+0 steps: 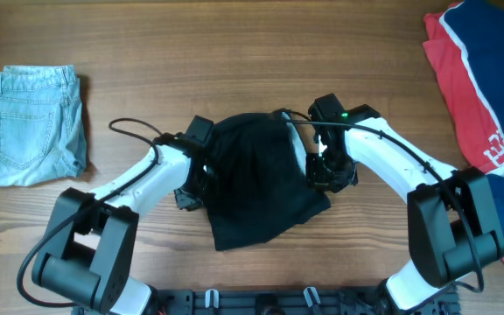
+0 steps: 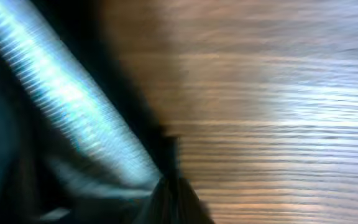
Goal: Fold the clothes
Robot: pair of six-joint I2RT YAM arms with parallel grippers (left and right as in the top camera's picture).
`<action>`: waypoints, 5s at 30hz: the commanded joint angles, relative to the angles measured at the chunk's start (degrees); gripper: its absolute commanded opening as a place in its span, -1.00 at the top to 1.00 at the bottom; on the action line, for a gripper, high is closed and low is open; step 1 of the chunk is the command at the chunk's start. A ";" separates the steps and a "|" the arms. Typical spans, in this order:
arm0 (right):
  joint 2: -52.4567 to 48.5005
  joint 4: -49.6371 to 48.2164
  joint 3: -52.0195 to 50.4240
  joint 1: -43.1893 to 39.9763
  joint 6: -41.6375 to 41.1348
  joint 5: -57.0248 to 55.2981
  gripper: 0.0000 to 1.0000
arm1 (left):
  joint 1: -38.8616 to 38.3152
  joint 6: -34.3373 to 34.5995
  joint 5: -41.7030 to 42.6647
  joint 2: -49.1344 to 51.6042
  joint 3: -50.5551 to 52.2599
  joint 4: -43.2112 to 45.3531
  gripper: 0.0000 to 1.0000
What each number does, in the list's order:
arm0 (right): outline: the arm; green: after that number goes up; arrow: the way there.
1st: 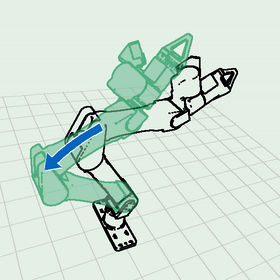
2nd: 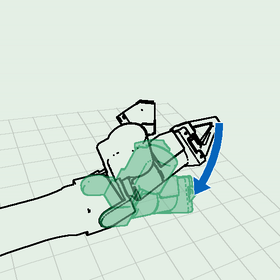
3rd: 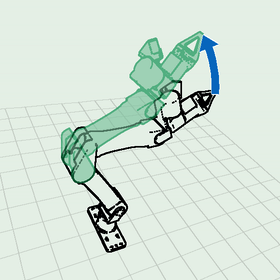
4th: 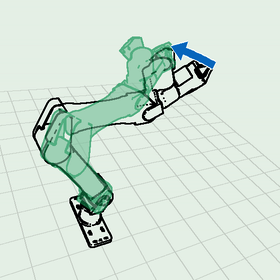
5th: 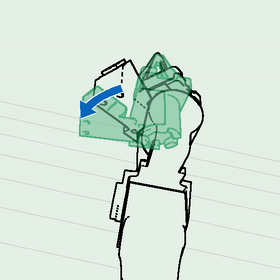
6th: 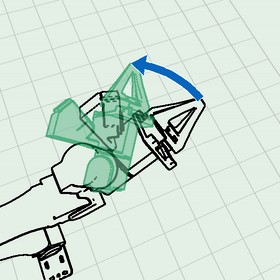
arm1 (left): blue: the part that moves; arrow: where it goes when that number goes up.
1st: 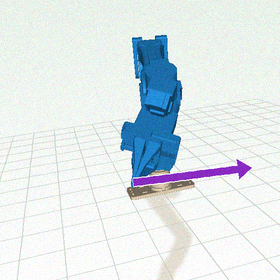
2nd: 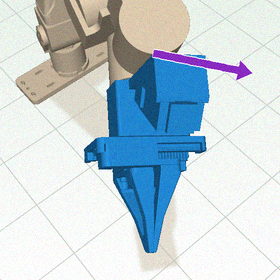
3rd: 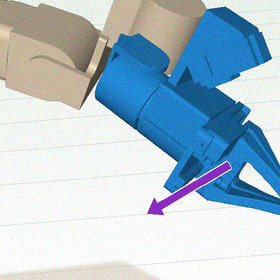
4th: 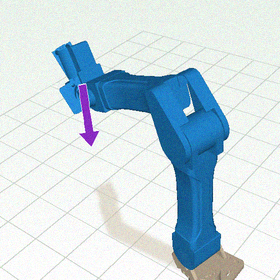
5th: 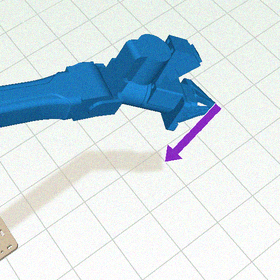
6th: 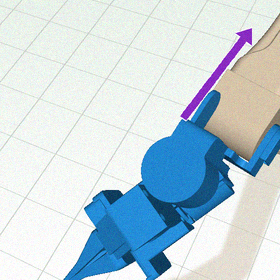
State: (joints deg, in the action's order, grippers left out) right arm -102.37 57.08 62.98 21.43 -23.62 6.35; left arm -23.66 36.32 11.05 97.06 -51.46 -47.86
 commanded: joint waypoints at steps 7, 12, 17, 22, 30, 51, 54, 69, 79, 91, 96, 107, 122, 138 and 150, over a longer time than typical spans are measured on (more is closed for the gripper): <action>12.76 0.37 2.67 -3.28 -2.21 -5.33 0.85 | -3.13 0.09 -8.31 -20.41 0.44 3.93 -0.85; 21.59 -0.98 2.80 -3.26 8.41 10.99 0.83 | -0.24 -7.13 -16.26 -26.10 0.44 20.81 -1.00; 20.92 -1.07 0.63 -3.23 11.65 27.71 0.84 | 5.40 -11.93 -16.09 -19.28 0.44 33.81 -0.98; 19.47 -4.33 -2.60 -1.36 10.05 28.79 0.84 | 11.78 -11.91 -6.29 -6.16 0.44 38.05 -0.92; 10.34 -10.29 -6.75 3.72 6.51 21.64 0.86 | 13.03 -11.91 -1.84 3.04 0.44 30.69 -0.86; 2.71 -15.54 -7.58 0.31 -0.31 -10.45 0.59 | 7.04 -11.89 4.07 -5.66 1.49 -2.60 -0.24; 2.71 -15.82 -7.58 0.31 -0.28 -10.45 0.59 | 7.48 -11.93 3.28 -13.88 1.29 0.68 -0.44; 2.71 -15.45 -7.58 0.31 -0.35 -7.85 0.58 | 5.79 -28.44 14.03 -5.62 1.31 24.79 -1.00; 2.71 -15.45 -7.58 0.31 -0.37 -7.41 0.60 | 2.40 -28.41 24.50 10.67 1.31 32.68 -0.99; 5.31 -11.69 -6.27 0.28 -0.57 -8.52 0.91 | 1.81 -28.39 17.03 5.84 0.96 29.86 0.92; 16.06 -5.55 -1.29 0.28 -0.31 -10.10 0.89 | 14.32 -29.03 4.33 -7.78 -2.45 22.53 0.92; 29.83 -1.29 -1.05 0.28 -0.35 -10.10 0.74 | 38.27 -33.90 -10.36 -14.16 -12.66 33.00 0.92; 29.83 -0.81 -1.05 0.28 -0.44 -11.37 0.75 | 51.39 -40.54 -10.73 -5.88 -12.66 44.70 0.92; 29.83 -0.81 -1.05 0.28 -0.46 -11.56 0.74 | 56.74 -38.91 -12.46 -3.61 -22.43 45.86 0.92; 29.83 -0.15 -1.05 0.24 -0.39 -12.02 0.74 | 62.77 -38.10 -14.34 6.16 -22.43 36.61 0.92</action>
State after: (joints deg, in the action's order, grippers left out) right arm -73.03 56.82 61.12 21.80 -24.01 -4.19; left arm 36.75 -2.72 -1.76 103.74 -73.14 -10.98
